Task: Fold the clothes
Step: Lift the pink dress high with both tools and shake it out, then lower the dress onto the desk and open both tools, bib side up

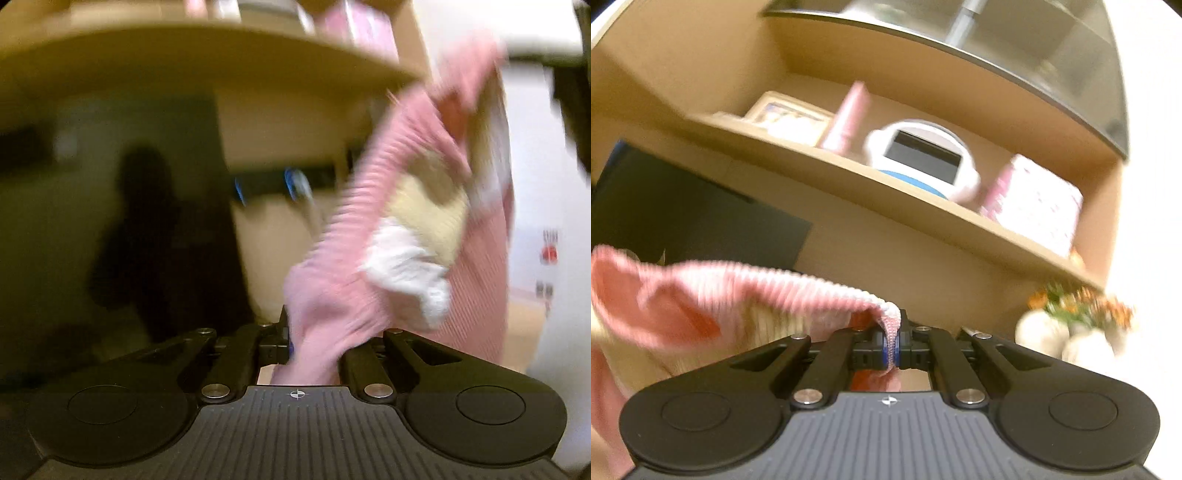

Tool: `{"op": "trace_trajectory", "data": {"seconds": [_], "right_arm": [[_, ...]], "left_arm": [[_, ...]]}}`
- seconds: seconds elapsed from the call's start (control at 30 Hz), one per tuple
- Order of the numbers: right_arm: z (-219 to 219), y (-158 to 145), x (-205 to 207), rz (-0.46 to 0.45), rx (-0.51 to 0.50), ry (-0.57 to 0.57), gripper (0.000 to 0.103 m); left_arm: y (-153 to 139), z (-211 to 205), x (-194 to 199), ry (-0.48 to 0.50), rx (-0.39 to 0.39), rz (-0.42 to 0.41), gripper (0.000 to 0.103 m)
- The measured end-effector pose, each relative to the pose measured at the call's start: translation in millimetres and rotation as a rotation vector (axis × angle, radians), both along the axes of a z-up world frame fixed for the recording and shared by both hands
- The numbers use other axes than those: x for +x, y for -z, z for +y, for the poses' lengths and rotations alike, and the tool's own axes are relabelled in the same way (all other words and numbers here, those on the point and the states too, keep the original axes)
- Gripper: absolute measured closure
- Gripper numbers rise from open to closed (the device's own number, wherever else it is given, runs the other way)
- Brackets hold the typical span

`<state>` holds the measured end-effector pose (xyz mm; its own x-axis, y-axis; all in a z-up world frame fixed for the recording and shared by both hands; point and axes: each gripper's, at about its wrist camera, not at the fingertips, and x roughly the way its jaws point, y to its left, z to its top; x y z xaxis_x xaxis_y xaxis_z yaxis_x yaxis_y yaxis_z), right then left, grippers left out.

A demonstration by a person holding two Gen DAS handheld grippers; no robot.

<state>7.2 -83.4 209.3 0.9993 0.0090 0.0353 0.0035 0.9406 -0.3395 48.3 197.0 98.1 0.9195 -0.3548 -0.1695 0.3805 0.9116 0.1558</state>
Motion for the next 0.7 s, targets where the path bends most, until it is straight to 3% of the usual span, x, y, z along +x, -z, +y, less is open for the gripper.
{"op": "trace_trajectory", "data": {"seconds": [0.17,0.3,0.47,0.53,0.57,0.6,0.63,0.67,0.7], "right_arm": [[-26,1,24,0.091,0.11,-0.051,0.1],[-47,9,57,0.184,0.184,-0.093,0.1],[-61,59,172,0.411,0.223,-0.092,0.097],[-59,94,232,0.506,0.212,-0.049,0.076],[-59,114,258,0.542,0.212,-0.01,0.056],[-59,132,280,0.573,0.208,0.026,0.045],[-60,145,292,0.589,0.207,0.052,0.044],[-62,155,297,0.593,0.218,0.067,0.041],[-66,163,297,0.591,0.24,0.065,0.028]], "left_arm": [[-61,24,-15,0.008,0.009,-0.088,0.096],[-69,31,-8,0.049,-0.052,0.006,0.095],[-34,17,43,0.039,-0.07,0.2,0.094],[-4,12,77,-0.013,-0.059,0.282,0.089],[11,8,95,-0.051,-0.046,0.311,0.082],[28,8,115,-0.104,-0.039,0.346,0.077],[45,11,134,-0.166,-0.04,0.39,0.071],[62,13,154,-0.228,-0.041,0.434,0.073],[75,19,168,-0.281,-0.054,0.471,0.073]]}}
